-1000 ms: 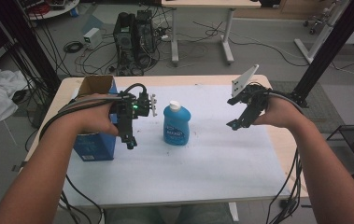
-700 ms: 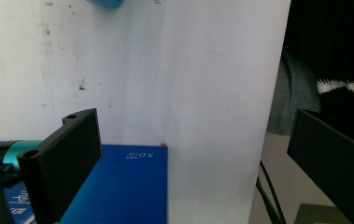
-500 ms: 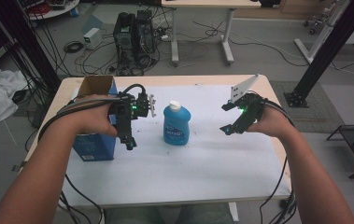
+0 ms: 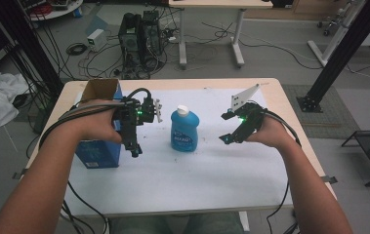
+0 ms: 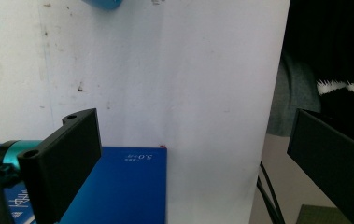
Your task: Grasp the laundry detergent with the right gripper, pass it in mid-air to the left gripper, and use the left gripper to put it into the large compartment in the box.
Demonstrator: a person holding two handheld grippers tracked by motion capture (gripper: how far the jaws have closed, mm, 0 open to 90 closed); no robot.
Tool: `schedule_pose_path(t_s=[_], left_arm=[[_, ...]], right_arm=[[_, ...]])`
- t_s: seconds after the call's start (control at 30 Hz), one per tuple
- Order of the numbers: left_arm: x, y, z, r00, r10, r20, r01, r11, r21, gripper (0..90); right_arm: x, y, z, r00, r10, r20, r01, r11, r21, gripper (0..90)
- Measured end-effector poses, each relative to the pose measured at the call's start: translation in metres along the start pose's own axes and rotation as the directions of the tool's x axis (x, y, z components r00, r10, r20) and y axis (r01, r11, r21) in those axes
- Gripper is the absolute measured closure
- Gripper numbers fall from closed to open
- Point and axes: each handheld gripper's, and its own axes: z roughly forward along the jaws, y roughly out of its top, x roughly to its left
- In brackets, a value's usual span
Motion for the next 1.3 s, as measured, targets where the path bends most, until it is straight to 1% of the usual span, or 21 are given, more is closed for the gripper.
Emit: schedule_pose_path(t_s=[0.17,0.2,0.23,0.27,0.3,0.33,0.43,0.53,0.57,0.63,0.73,0.83,0.9,0.93,0.97,1.03,1.13,1.2,1.3], left_arm=[[-0.001,-0.002,0.001,1.0000,-0.004,0.004,0.004,1.0000,-0.004,2.9],[-0.001,-0.003,0.001,1.0000,-0.003,0.001,0.003,1.0000,-0.004,2.9],[-0.001,-0.003,0.001,1.0000,-0.002,0.001,0.002,1.0000,-0.003,2.9],[-0.001,-0.004,0.001,1.0000,-0.005,0.004,0.005,1.0000,-0.004,2.9],[-0.001,-0.004,0.001,1.0000,-0.005,-0.001,0.005,1.0000,-0.006,2.9],[-0.001,-0.005,0.001,1.0000,-0.004,-0.001,0.004,1.0000,-0.005,2.9],[-0.002,-0.005,0.002,1.0000,-0.007,0.004,0.007,1.0000,-0.005,2.9],[-0.002,-0.007,0.002,1.0000,-0.008,0.003,0.008,1.0000,-0.003,2.9],[-0.002,-0.007,0.002,0.9999,-0.010,0.008,0.010,0.9999,-0.001,2.9],[-0.002,-0.008,0.002,1.0000,-0.005,-0.003,0.005,1.0000,0.006,2.9],[-0.002,-0.009,0.003,1.0000,-0.007,0.000,0.007,1.0000,0.007,2.9],[-0.002,-0.009,0.004,0.9999,-0.013,0.008,0.013,0.9999,0.006,2.9],[-0.002,-0.009,0.003,1.0000,-0.008,0.003,0.008,0.9999,0.010,2.9],[-0.002,-0.010,0.004,0.9999,-0.015,0.004,0.015,0.9999,0.004,2.9],[-0.002,-0.010,0.004,0.9999,-0.015,0.004,0.015,0.9999,0.004,2.9],[-0.002,-0.010,0.004,0.9999,-0.015,0.004,0.015,0.9998,0.010,2.9],[-0.002,-0.011,0.005,0.9999,-0.015,0.003,0.015,0.9999,0.004,2.9],[-0.003,-0.012,0.005,0.9998,-0.015,0.010,0.015,0.9999,0.008,2.9],[-0.003,-0.014,0.006,0.9997,-0.021,0.014,0.021,0.9998,-0.002,2.9]], right_arm=[[-0.002,0.003,0.010,0.9999,0.004,-0.011,-0.004,1.000,-0.014,13.1],[-0.002,0.003,0.012,0.9999,-0.003,-0.012,0.003,1.000,-0.018,13.1],[-0.002,0.004,0.014,0.9999,0.008,-0.013,-0.008,1.000,-0.014,13.1],[-0.003,0.004,0.016,0.9999,-0.001,-0.016,0.000,1.000,-0.020,13.1],[-0.002,0.005,0.017,0.9997,0.014,-0.018,-0.014,1.000,-0.011,13.1],[-0.004,0.005,0.020,0.9999,0.003,-0.017,-0.003,1.000,-0.021,13.1],[-0.004,0.006,0.026,0.9997,0.011,-0.022,-0.012,1.000,-0.024,13.1],[-0.005,0.008,0.033,0.9996,0.005,-0.028,-0.005,1.000,-0.024,13.1],[-0.005,0.008,0.035,0.9997,0.003,-0.025,-0.003,1.000,-0.024,13.1],[-0.006,0.009,0.039,0.9995,0.004,-0.030,-0.005,1.000,-0.022,13.1],[-0.006,0.011,0.045,0.9995,0.002,-0.030,-0.003,1.000,-0.027,13.1],[-0.006,0.012,0.050,0.9994,0.016,-0.031,-0.016,1.000,-0.024,13.1],[-0.007,0.013,0.055,0.9993,0.010,-0.037,-0.011,0.999,-0.032,13.1],[-0.006,0.014,0.056,0.9993,0.013,-0.036,-0.015,0.999,-0.032,13.1],[-0.007,0.014,0.058,0.9992,0.004,-0.039,-0.005,0.999,-0.032,13.1],[-0.006,0.016,0.062,0.9992,0.011,-0.039,-0.012,0.999,-0.036,13.1],[-0.005,0.018,0.067,0.9990,0.011,-0.043,-0.013,0.999,-0.044,13.1],[-0.005,0.020,0.069,0.9991,0.012,-0.041,-0.014,0.999,-0.050,13.1],[-0.005,0.021,0.073,0.9992,0.014,-0.039,-0.016,0.998,-0.058,13.1]])
